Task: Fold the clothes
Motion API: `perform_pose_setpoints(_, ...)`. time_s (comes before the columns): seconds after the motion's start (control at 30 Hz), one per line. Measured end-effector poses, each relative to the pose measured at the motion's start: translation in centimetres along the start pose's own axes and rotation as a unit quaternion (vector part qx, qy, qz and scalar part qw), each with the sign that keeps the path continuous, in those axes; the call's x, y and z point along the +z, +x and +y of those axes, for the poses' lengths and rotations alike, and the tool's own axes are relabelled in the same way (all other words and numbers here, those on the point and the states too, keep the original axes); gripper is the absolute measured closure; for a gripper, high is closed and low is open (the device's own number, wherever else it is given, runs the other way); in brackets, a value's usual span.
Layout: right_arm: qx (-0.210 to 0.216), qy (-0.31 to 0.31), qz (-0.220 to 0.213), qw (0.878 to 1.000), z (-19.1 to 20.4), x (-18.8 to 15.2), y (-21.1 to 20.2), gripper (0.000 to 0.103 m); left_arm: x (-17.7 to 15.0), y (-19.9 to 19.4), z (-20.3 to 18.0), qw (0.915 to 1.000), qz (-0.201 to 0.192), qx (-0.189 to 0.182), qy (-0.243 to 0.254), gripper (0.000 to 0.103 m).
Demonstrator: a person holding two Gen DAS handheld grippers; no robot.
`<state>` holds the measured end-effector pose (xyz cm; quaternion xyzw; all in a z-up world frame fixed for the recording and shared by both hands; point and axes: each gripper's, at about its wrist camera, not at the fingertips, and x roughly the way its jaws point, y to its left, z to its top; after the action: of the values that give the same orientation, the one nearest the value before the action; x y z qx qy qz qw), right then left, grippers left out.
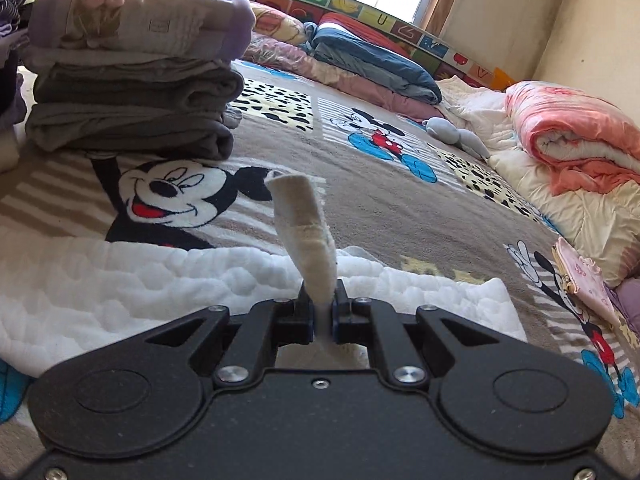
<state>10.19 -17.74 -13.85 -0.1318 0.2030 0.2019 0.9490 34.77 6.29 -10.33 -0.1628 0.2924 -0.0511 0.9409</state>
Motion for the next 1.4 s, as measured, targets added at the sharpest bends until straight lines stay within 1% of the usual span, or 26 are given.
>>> perform_pose_setpoints(0.07,0.001,-0.003,-0.007,1.0,0.1,-0.1,0.0,0.083,-0.2,0.4,0.3,1.0,0.002,-0.006,-0.001,0.097)
perform_pose_setpoints(0.1,0.002,-0.003,-0.008,1.0,0.2,-0.2,0.1,0.083,-0.2,0.6,0.3,1.0,0.008,0.0,0.003,0.097)
perform_pose_setpoints(0.13,0.002,-0.004,-0.007,1.0,0.2,-0.2,0.2,0.083,-0.2,0.8,0.2,0.9998,0.017,0.011,0.009,0.093)
perform_pose_setpoints(0.17,0.003,-0.005,-0.005,1.0,0.3,-0.2,0.3,0.083,-0.2,0.3,0.1,0.9996,0.015,0.018,0.016,0.088)
perform_pose_setpoints(0.2,0.003,-0.006,-0.006,1.0,0.4,-0.2,0.3,0.083,-0.2,-0.3,0.0,0.9994,0.009,0.023,0.024,0.081)
perform_pose_setpoints(0.23,0.004,-0.005,-0.009,1.0,0.4,-0.1,0.3,0.08,-0.2,-0.9,-0.1,0.9991,0.003,0.028,0.032,0.07)
perform_pose_setpoints(0.3,0.009,-0.005,-0.017,1.0,0.5,0.0,-0.1,0.076,-0.2,-2.5,-0.3,0.9982,-0.011,0.039,0.044,0.06)
perform_pose_setpoints(0.33,0.013,-0.007,-0.021,1.0,0.6,0.2,-0.4,0.068,-0.3,-3.6,-0.3,0.9976,-0.021,0.045,0.047,0.06)
perform_pose_setpoints(0.37,0.016,-0.011,-0.026,0.999,0.8,0.3,-0.9,0.063,-0.5,-4.6,-0.6,0.9968,-0.03,0.051,0.054,0.06)
perform_pose_setpoints(0.47,0.024,-0.015,-0.047,0.998,0.8,0.6,-2.7,0.061,-1.8,-8.1,-1.9,0.9923,-0.058,0.062,0.09,0.06)
perform_pose_setpoints(0.53,0.029,-0.011,-0.062,0.998,0.4,0.8,-4.2,0.061,-2.8,-9.9,-2.9,0.9905,-0.068,0.047,0.11,0.06)
perform_pose_setpoints(0.63,0.022,0.014,-0.073,0.997,-1.4,0.8,-5.4,0.063,-3.8,-10.8,-5.6,0.9872,-0.049,-0.025,0.15,0.06)
perform_pose_setpoints(0.67,0.017,0.025,-0.074,0.997,-2.1,0.8,-5.5,0.065,-4.1,-10.7,-6.5,0.9864,-0.039,-0.052,0.151,0.06)
perform_pose_setpoints(0.7,0.011,0.034,-0.07,0.997,-2.8,0.7,-5.4,0.065,-4.4,-10.5,-7.4,0.9853,-0.027,-0.081,0.148,0.06)
perform_pose_setpoints(0.77,-0.003,0.054,-0.061,0.997,-4.3,0.5,-5.0,0.068,-5.2,-9.6,-8.5,0.9841,-0.001,-0.121,0.13,0.061)
perform_pose_setpoints(0.8,-0.008,0.062,-0.059,0.996,-4.8,0.4,-4.8,0.068,-5.6,-9.1,-9.0,0.9829,0.012,-0.139,0.12,0.064)
perform_pose_setpoints(0.83,-0.012,0.067,-0.059,0.996,-5.1,0.3,-4.6,0.068,-6.1,-8.7,-9.4,0.981,0.02,-0.15,0.121,0.068)
perform_pose_setpoints(0.9,-0.013,0.072,-0.056,0.996,-5.4,-0.1,-3.6,0.07,-7.3,-7.9,-10.4,0.9769,0.032,-0.165,0.132,0.068)
perform_pose_setpoints(0.93,-0.01,0.072,-0.053,0.996,-5.4,-0.3,-2.9,0.072,-7.7,-7.7,-10.7,0.9744,0.035,-0.175,0.137,0.069)
perform_pose_setpoints(1.0,0.002,0.076,-0.041,0.996,-4.8,-0.8,-1.3,0.072,-8.5,-7.1,-11.3,0.9692,0.043,-0.193,0.146,0.069)
perform_pose_setpoints(1.03,0.007,0.077,-0.033,0.996,-4.6,-0.9,-0.7,0.072,-8.9,-6.4,-11.5,0.9679,0.052,-0.192,0.154,0.069)
perform_pose_setpoints(1.07,0.009,0.075,-0.026,0.997,-4.5,-0.9,-0.4,0.072,-9.4,-5.7,-11.7,0.9684,0.06,-0.173,0.169,0.069)
perform_pose_setpoints(1.13,0.013,0.071,-0.012,0.997,-4.3,-0.9,0.2,0.072,-10.3,-3.8,-11.9,0.9685,0.085,-0.123,0.199,0.067)
perform_pose_setpoints(1.2,0.017,0.066,0.001,0.998,-4.1,-0.7,0.7,0.072,-10.1,-3.7,-11.5,0.9697,0.084,-0.125,0.192,0.067)
perform_pose_setpoints(1.27,0.018,0.06,0.009,0.998,-4.3,0.4,0.3,0.073,-9.7,-4.3,-11.4,0.9699,0.08,-0.125,0.193,0.067)
perform_pose_setpoints(1.4,0.029,0.031,-0.005,0.999,-5.3,3.0,-0.5,0.073,-8.8,-5.8,-11.2,0.9696,0.055,-0.118,0.207,0.068)
